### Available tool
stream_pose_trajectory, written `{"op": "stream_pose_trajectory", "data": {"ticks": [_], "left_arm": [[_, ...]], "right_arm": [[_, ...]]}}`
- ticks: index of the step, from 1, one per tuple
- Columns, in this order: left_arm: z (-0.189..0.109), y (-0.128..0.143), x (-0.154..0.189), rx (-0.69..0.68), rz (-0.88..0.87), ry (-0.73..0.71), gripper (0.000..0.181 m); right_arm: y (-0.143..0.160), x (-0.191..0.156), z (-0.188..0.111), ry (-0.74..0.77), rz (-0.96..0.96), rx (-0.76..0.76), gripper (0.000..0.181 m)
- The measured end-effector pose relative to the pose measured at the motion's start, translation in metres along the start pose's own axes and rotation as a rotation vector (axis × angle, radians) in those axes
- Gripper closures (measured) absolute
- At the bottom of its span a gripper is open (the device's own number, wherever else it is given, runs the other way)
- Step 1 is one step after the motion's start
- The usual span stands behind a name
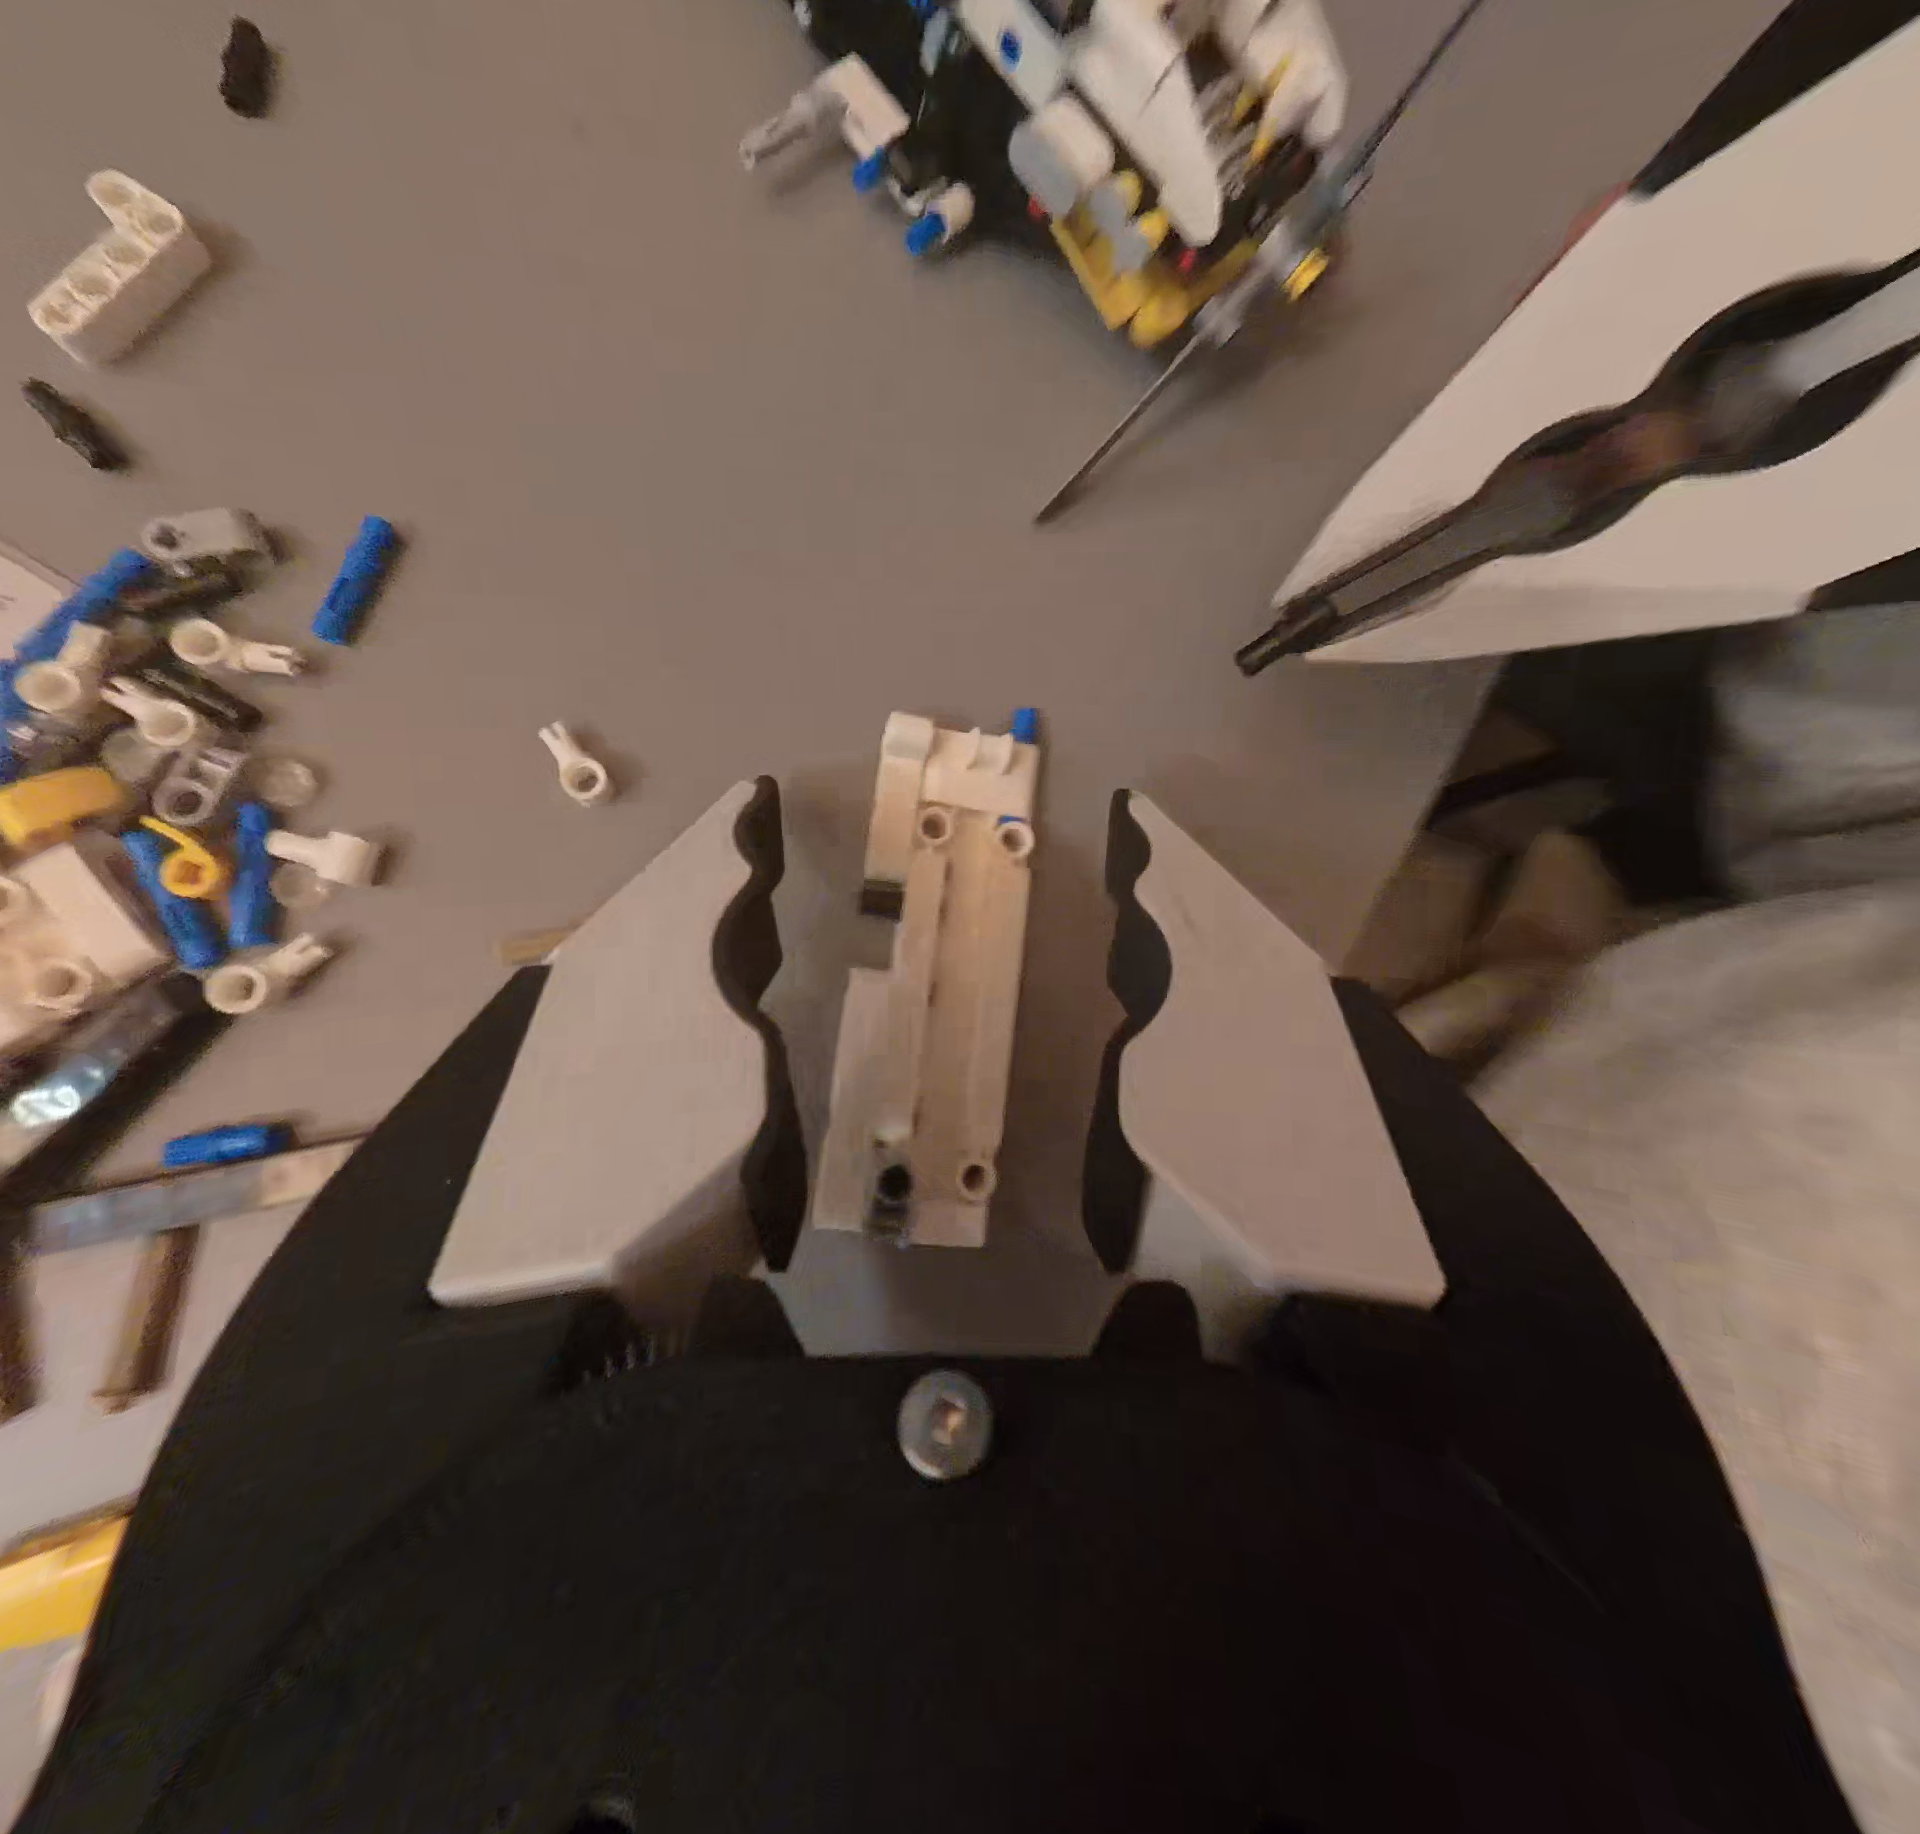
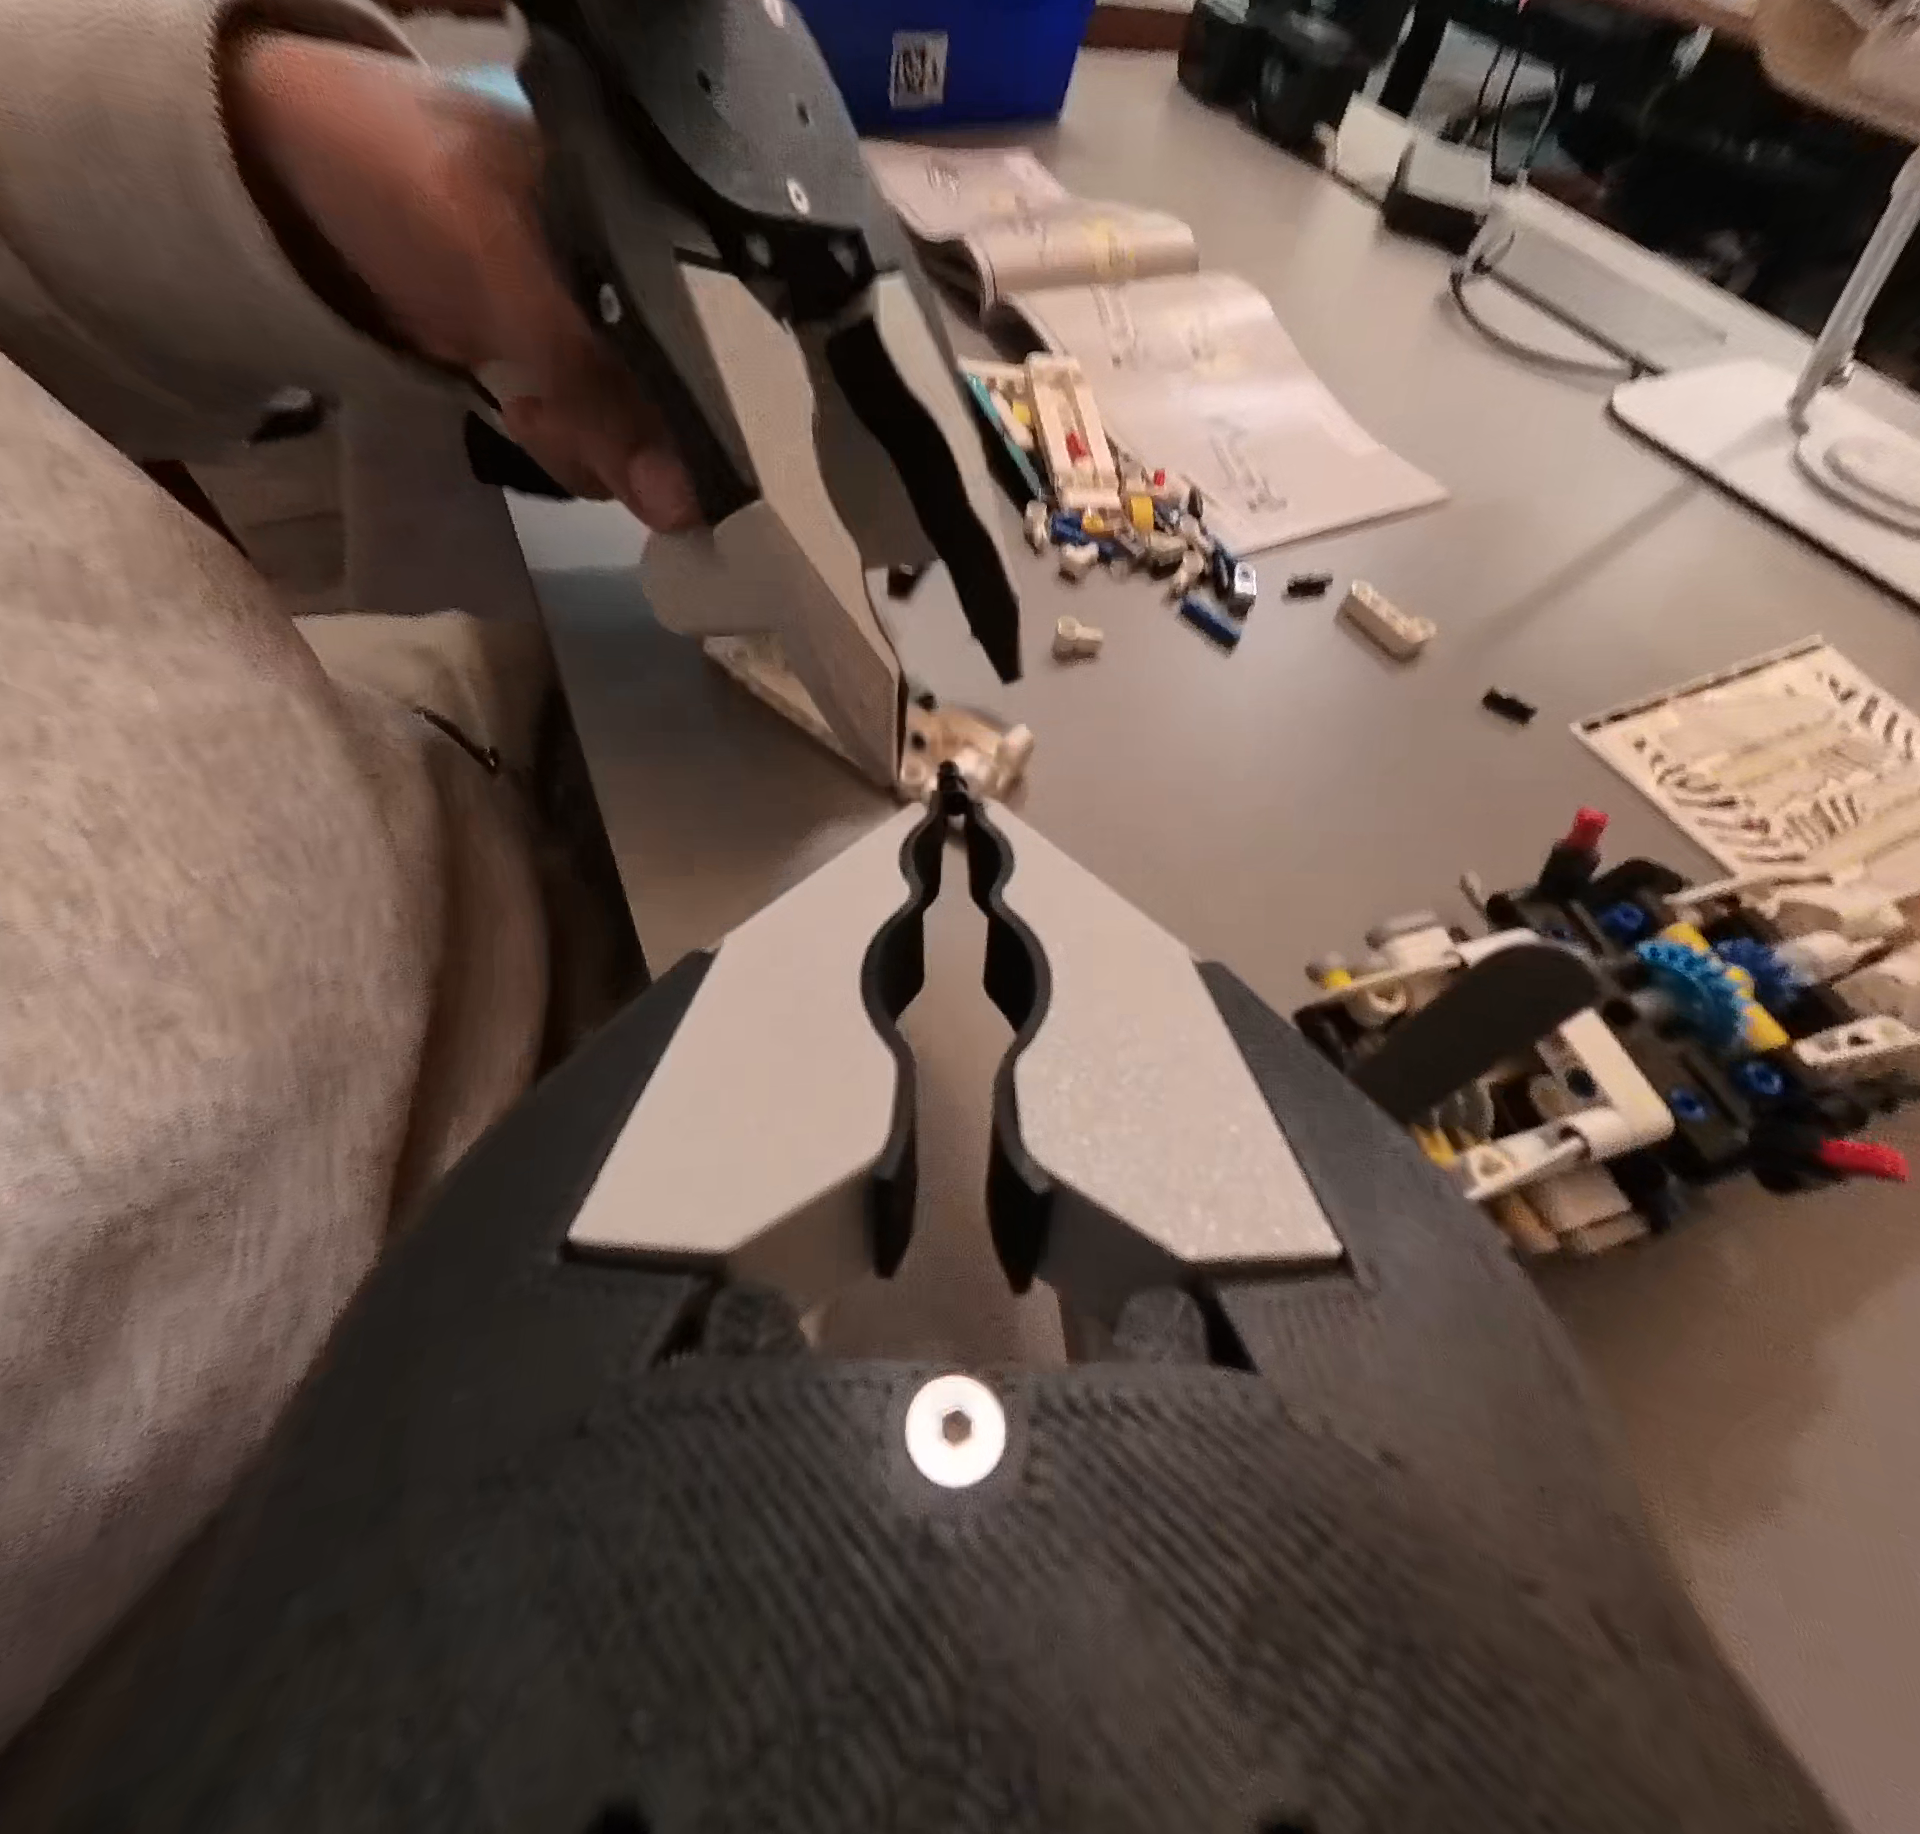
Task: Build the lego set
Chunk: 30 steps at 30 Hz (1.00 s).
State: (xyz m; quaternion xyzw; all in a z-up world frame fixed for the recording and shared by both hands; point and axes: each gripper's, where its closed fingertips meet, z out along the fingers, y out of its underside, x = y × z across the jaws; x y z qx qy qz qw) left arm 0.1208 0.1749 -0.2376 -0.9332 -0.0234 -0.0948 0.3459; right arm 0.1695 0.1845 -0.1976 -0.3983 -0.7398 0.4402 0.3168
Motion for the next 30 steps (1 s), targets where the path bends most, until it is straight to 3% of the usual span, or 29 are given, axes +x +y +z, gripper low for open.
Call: {"op": "stream_pose_trajectory", "data": {"ticks": [3, 8, 16, 20, 30], "left_arm": [[0.009, 0.005, -0.006, -0.079, 0.111, -0.097, 0.125], [0.007, 0.009, 0.004, -0.124, 0.198, -0.064, 0.149], [0.000, 0.014, 0.013, -0.110, 0.408, -0.026, 0.150], [-0.002, 0.017, 0.013, -0.114, 0.422, 0.027, 0.150], [-0.006, 0.028, 0.025, -0.142, 0.524, 0.213, 0.149]], "right_arm": [[0.020, -0.002, 0.004, -0.014, 0.031, -0.121, 0.178], [0.048, -0.002, 0.008, -0.021, 0.069, -0.272, 0.178], [0.051, -0.002, 0.002, -0.046, 0.123, -0.269, 0.163], [0.051, 0.000, 0.001, -0.041, 0.135, -0.270, 0.158], [0.048, -0.004, 0.010, -0.062, 0.116, -0.284, 0.178]]}}
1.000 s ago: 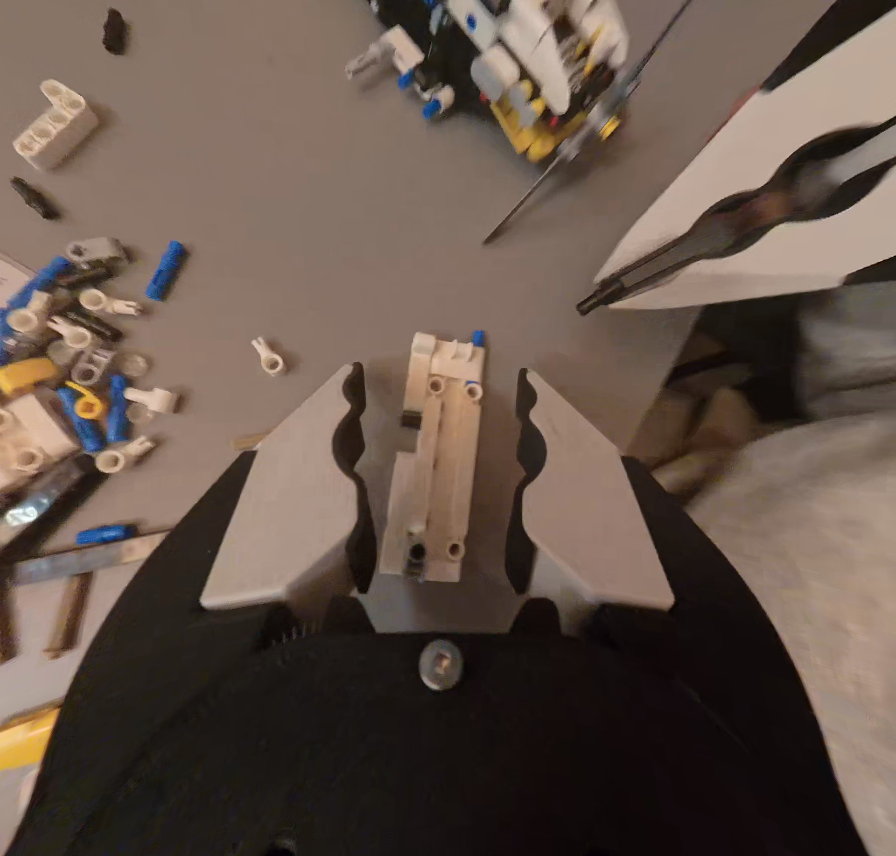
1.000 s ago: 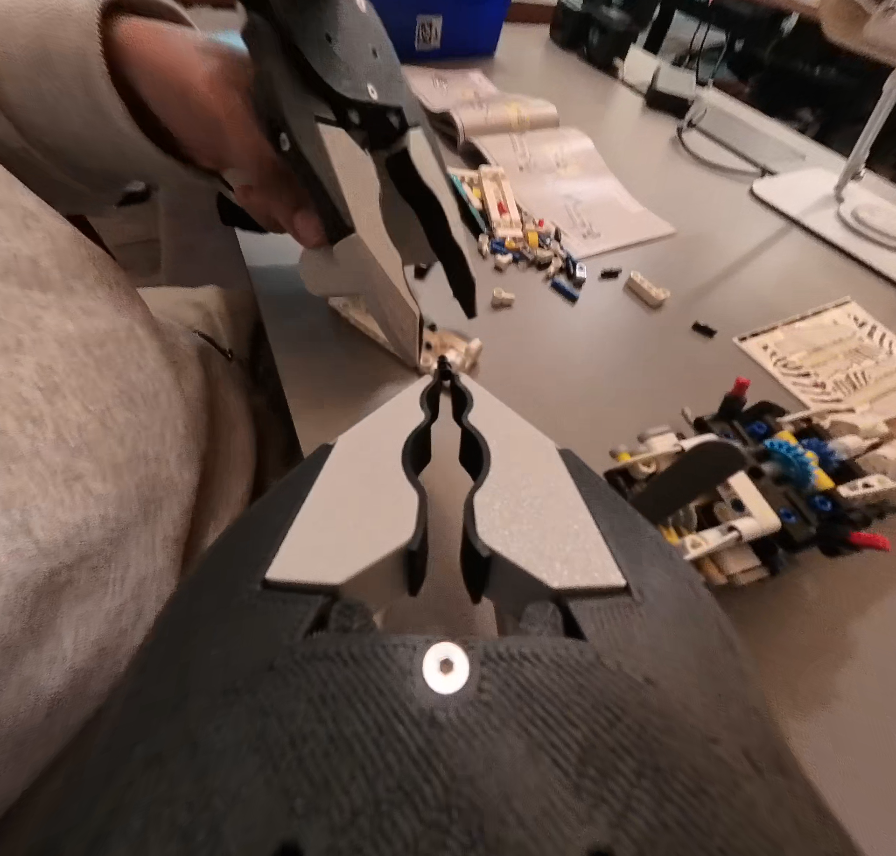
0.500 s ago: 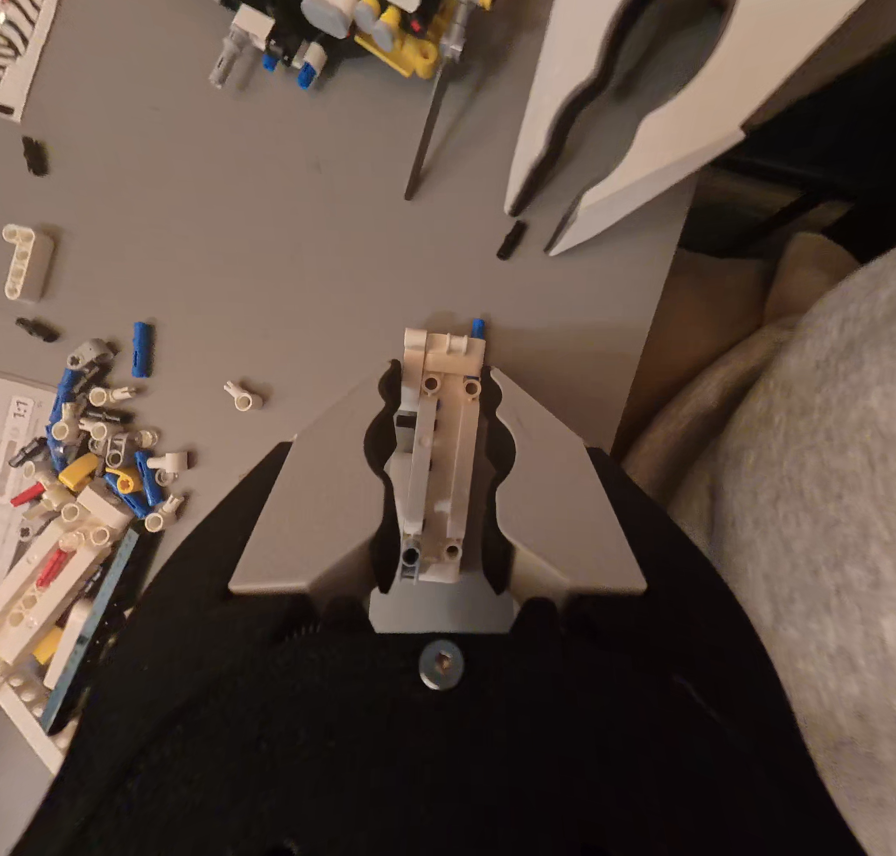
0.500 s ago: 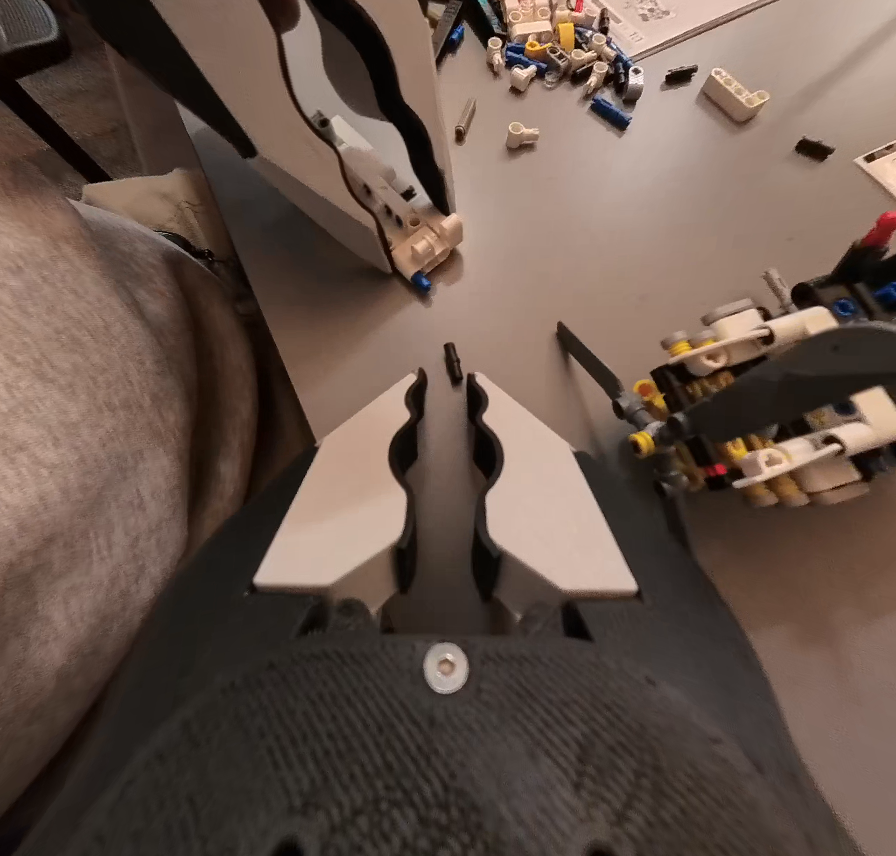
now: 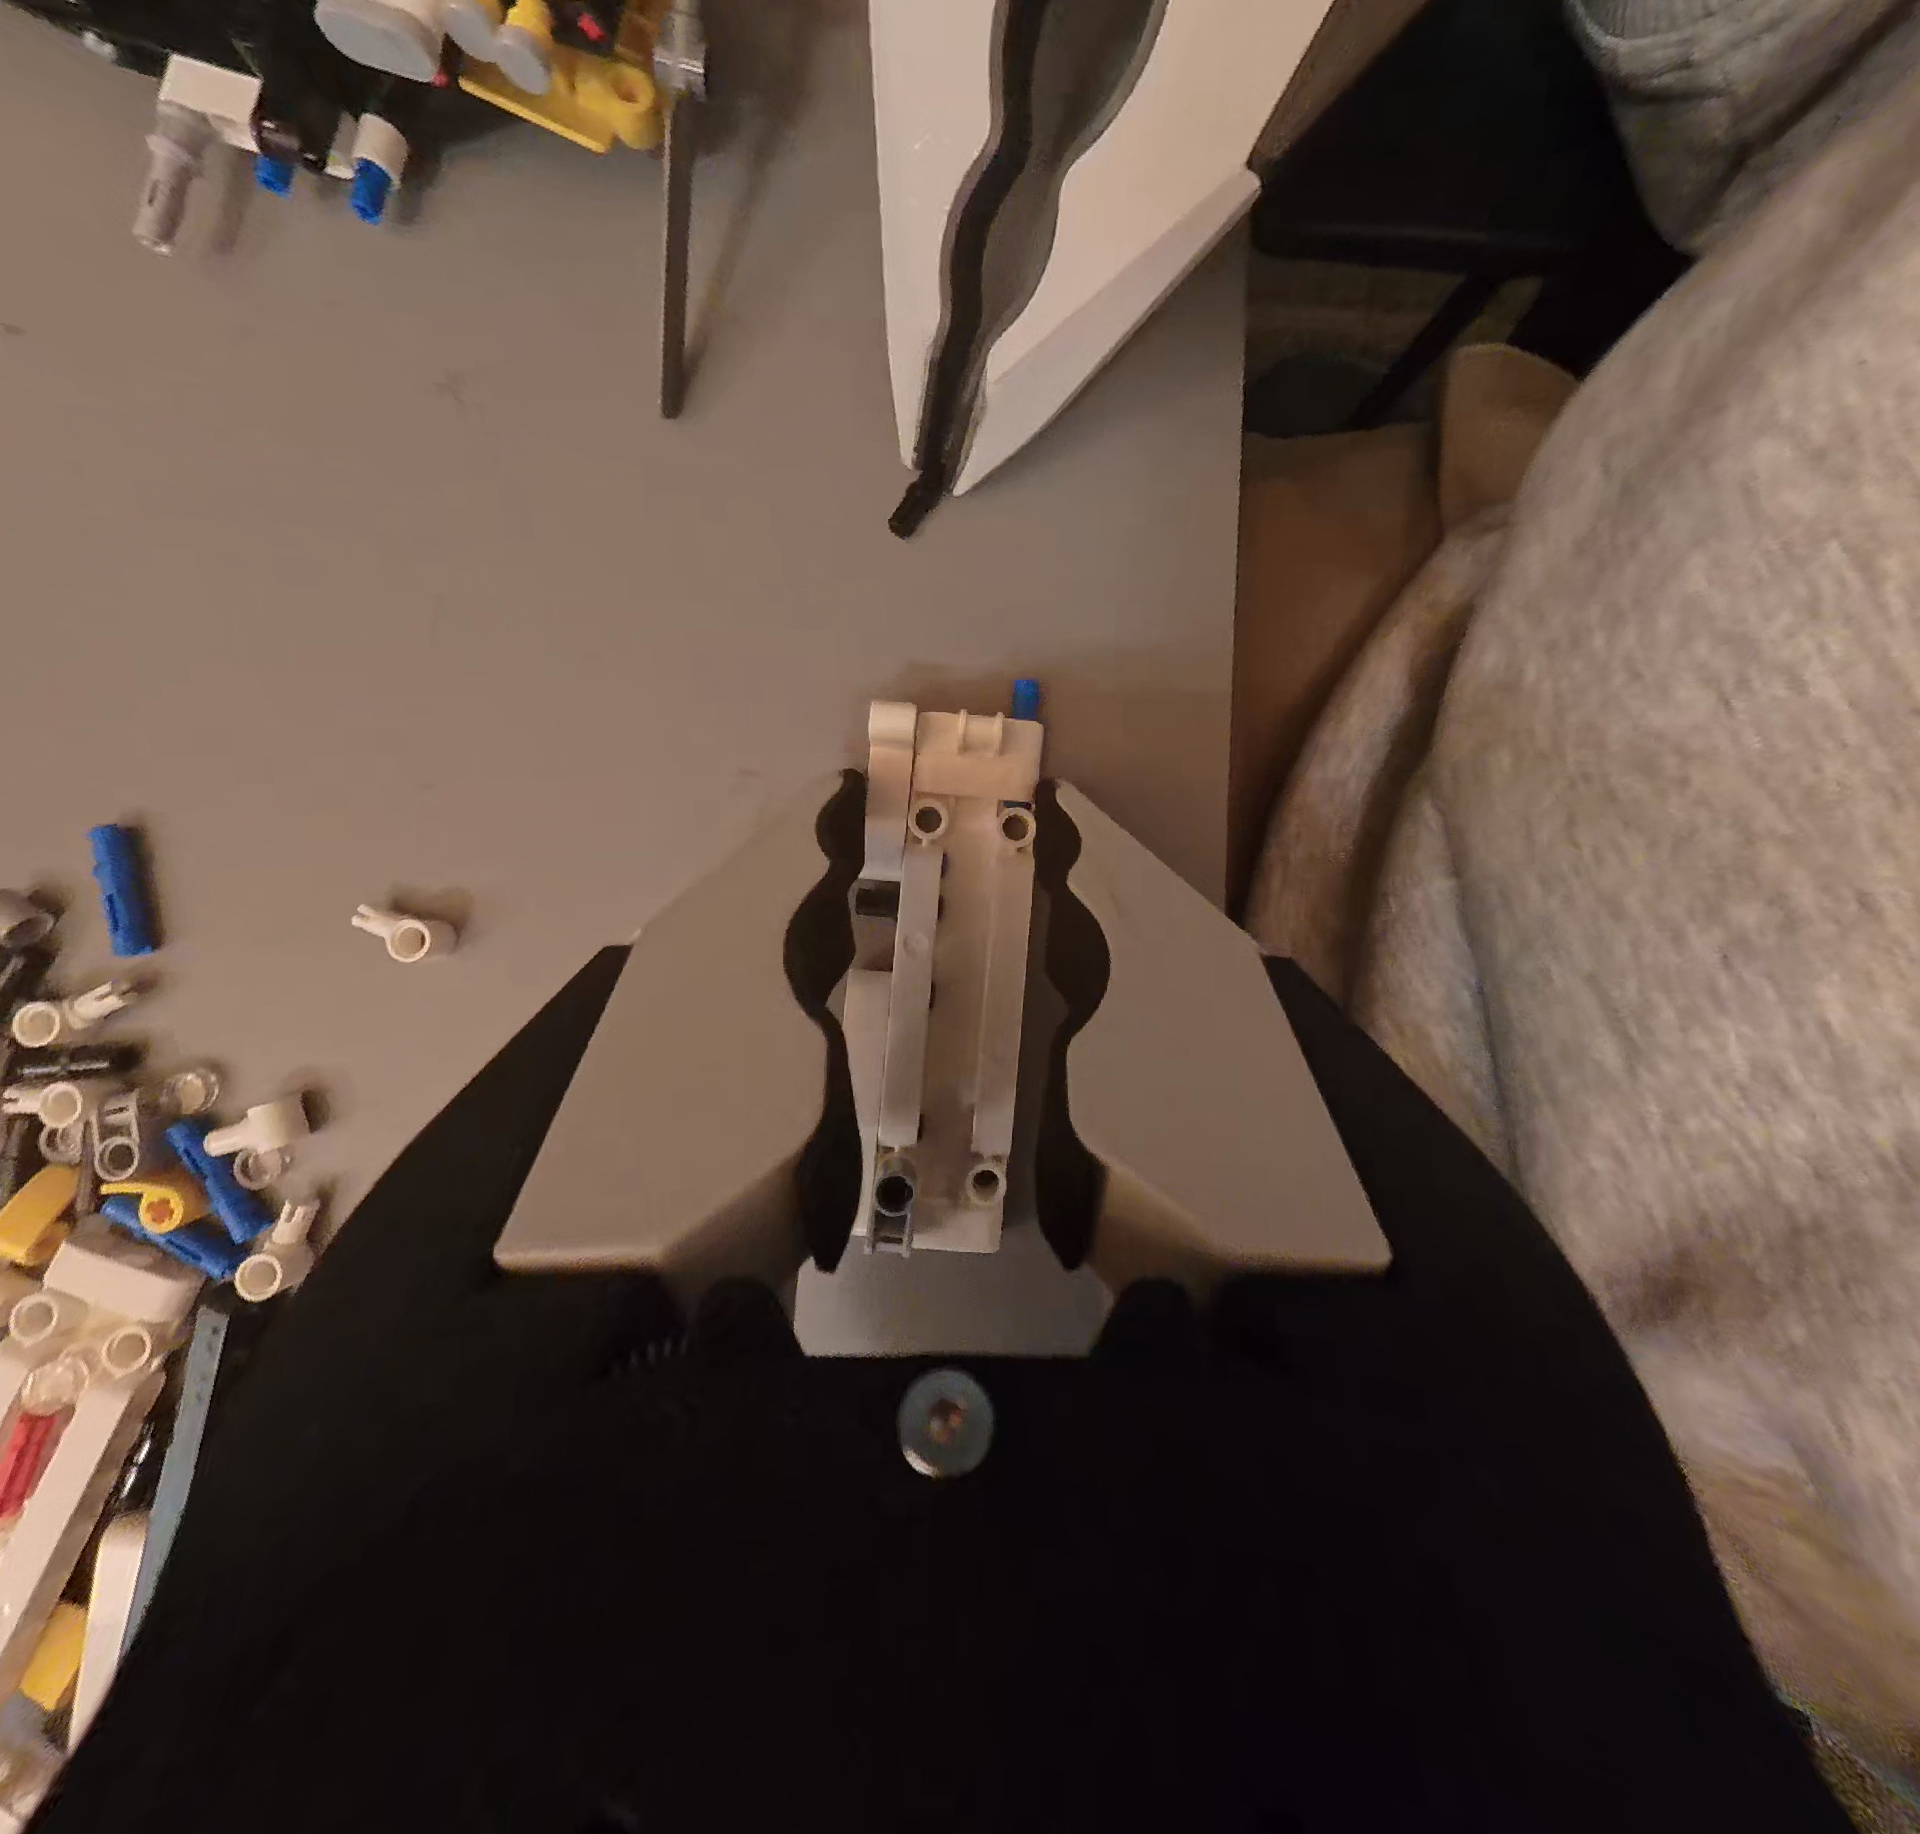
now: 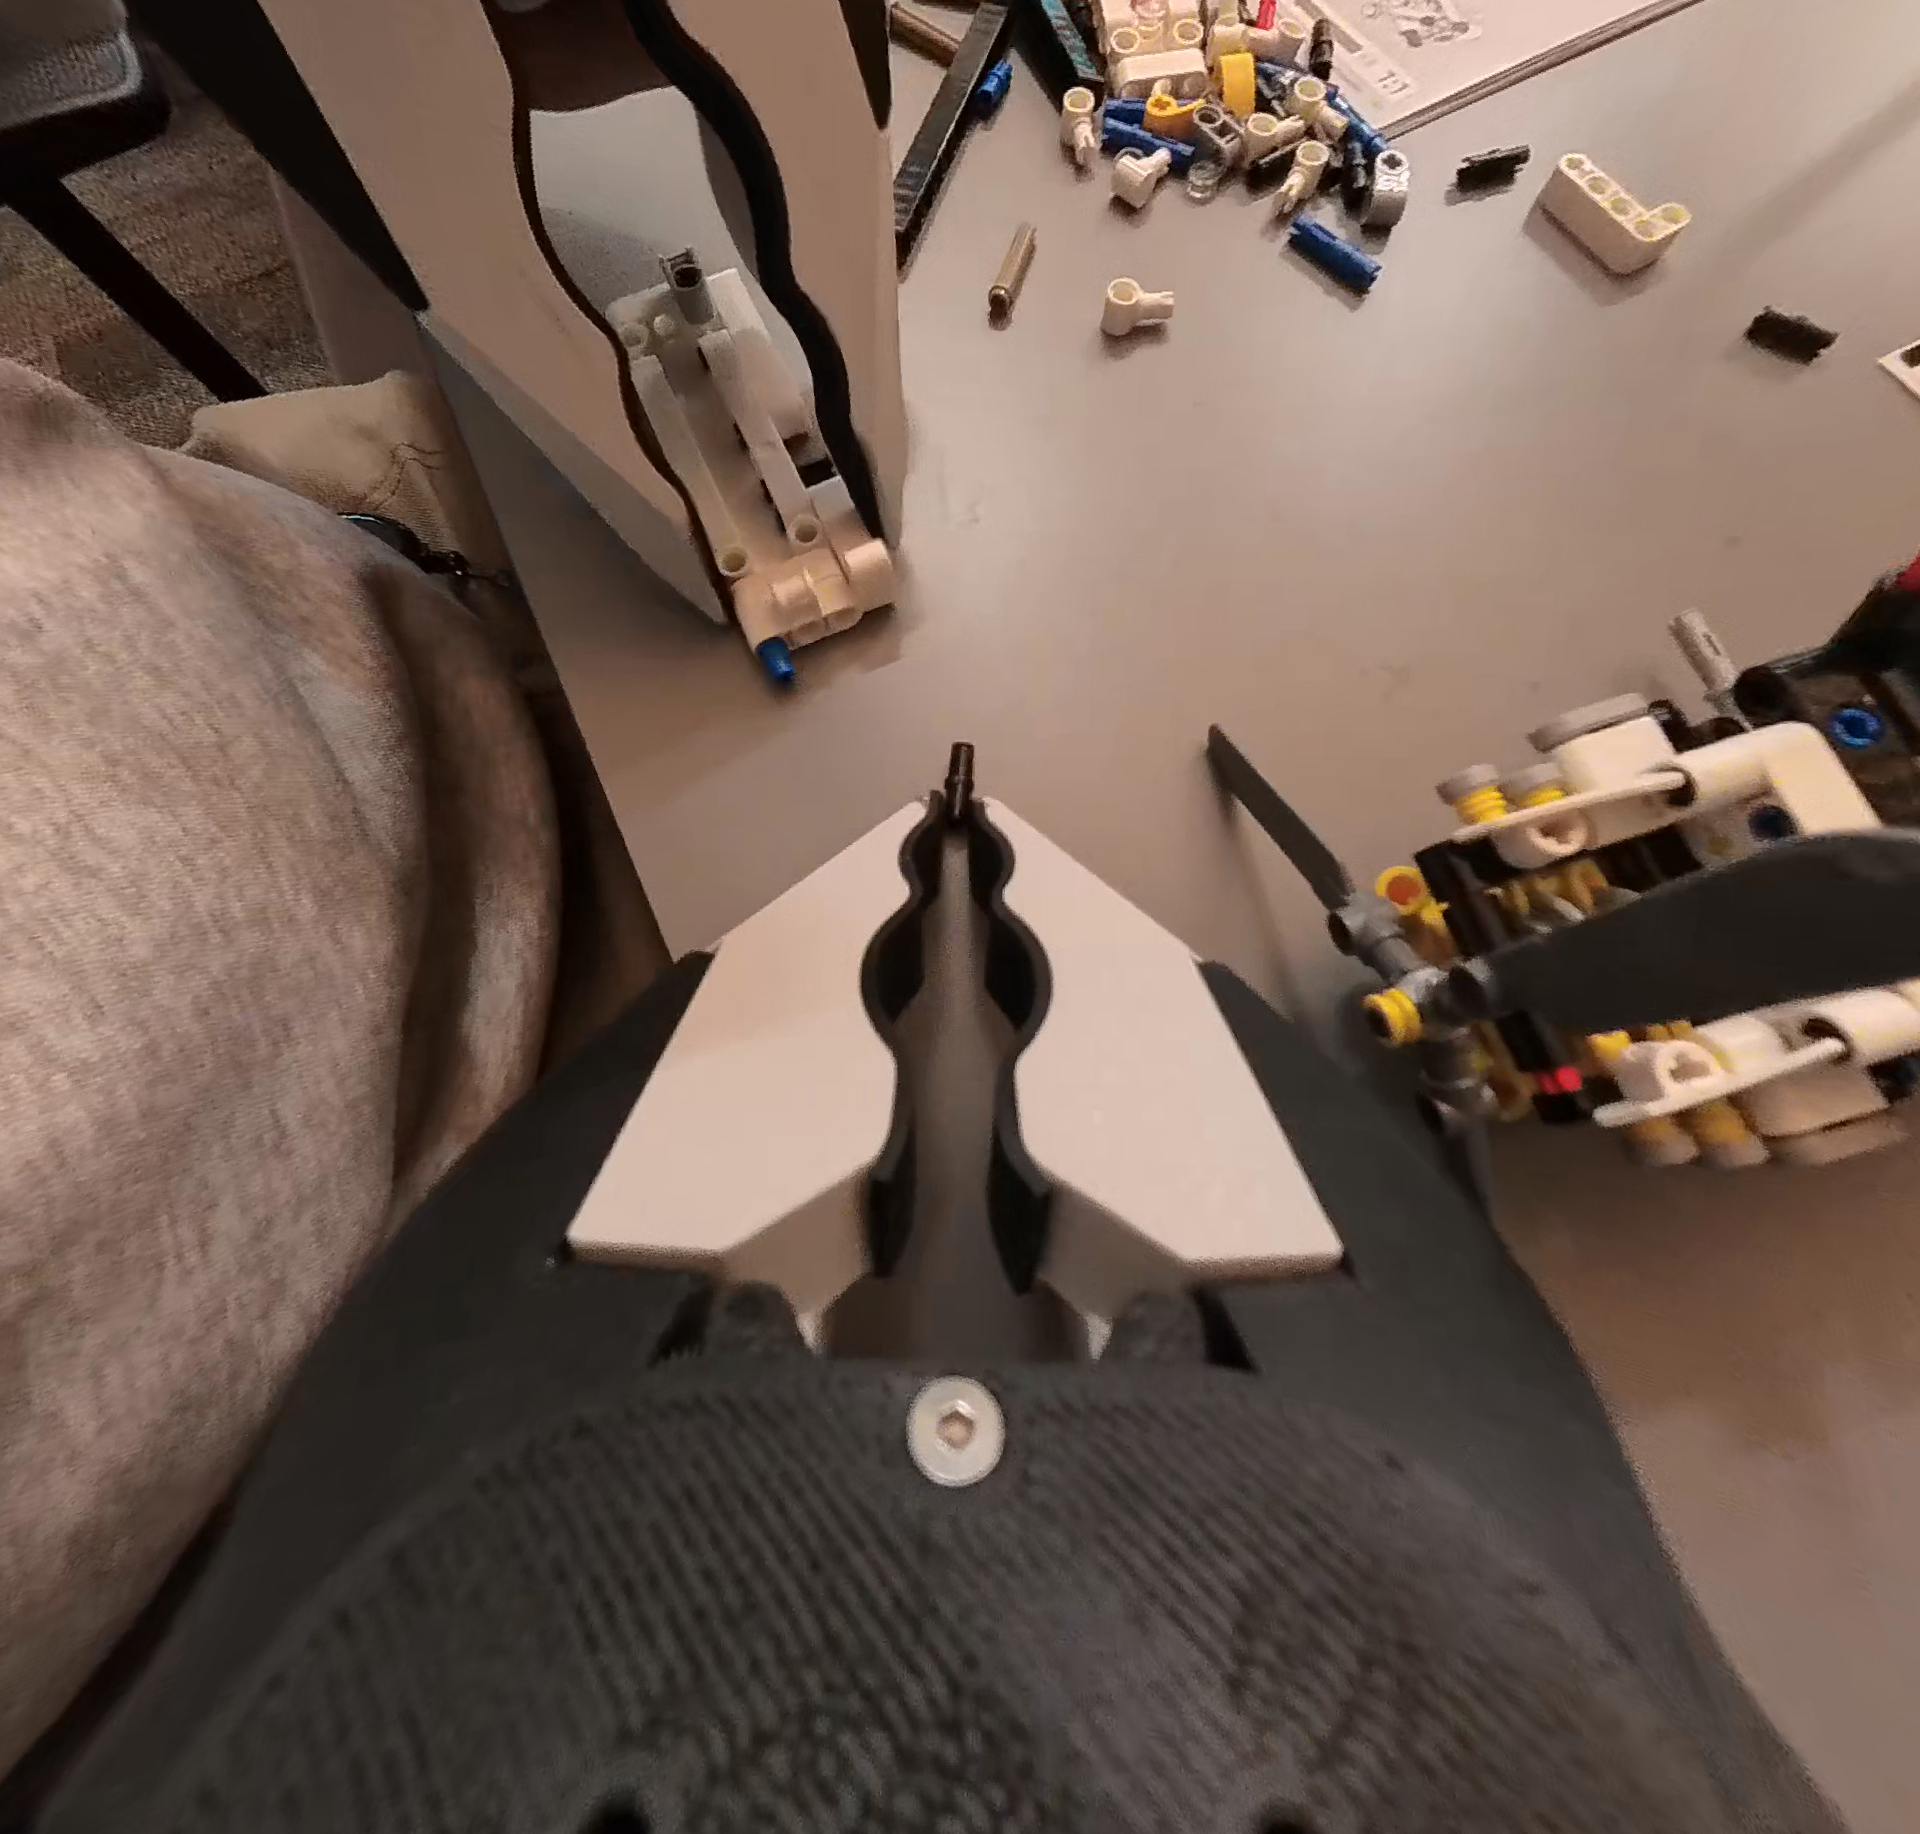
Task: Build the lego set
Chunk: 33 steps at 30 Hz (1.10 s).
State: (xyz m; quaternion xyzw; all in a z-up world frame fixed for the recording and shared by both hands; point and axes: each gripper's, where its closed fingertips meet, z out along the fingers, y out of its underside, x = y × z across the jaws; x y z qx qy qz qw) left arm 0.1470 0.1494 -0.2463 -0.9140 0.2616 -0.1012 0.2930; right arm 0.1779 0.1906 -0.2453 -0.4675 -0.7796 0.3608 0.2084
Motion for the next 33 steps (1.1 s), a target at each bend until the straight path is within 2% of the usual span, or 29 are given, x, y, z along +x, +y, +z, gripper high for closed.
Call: {"op": "stream_pose_trajectory", "data": {"ticks": [5, 15, 33], "left_arm": [[0.000, 0.000, 0.003, 0.007, 0.020, 0.035, 0.149], [0.001, -0.002, 0.008, 0.028, 0.048, 0.053, 0.149], [0.002, -0.002, 0.010, 0.060, 0.057, 0.063, 0.149]], "right_arm": [[-0.001, -0.002, 0.001, -0.032, 0.022, 0.000, 0.178], [-0.013, -0.029, 0.015, -0.223, -0.036, -0.037, 0.179], [-0.015, -0.029, 0.016, -0.327, -0.059, -0.039, 0.179]]}}
